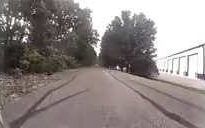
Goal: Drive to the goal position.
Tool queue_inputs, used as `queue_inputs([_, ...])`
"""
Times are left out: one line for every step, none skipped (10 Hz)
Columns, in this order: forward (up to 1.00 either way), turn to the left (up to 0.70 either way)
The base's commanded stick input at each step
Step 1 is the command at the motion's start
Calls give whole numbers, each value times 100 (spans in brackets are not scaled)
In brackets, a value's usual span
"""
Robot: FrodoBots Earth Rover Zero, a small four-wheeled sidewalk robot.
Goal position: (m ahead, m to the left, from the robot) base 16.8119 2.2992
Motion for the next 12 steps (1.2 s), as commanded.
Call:
queue_inputs([70, 9])
queue_inputs([70, 19])
queue_inputs([70, 19])
queue_inputs([70, 6])
queue_inputs([70, 3])
queue_inputs([70, 3])
queue_inputs([70, 3])
queue_inputs([70, 3])
queue_inputs([70, 2])
queue_inputs([70, 2])
queue_inputs([70, 3])
queue_inputs([70, 2])
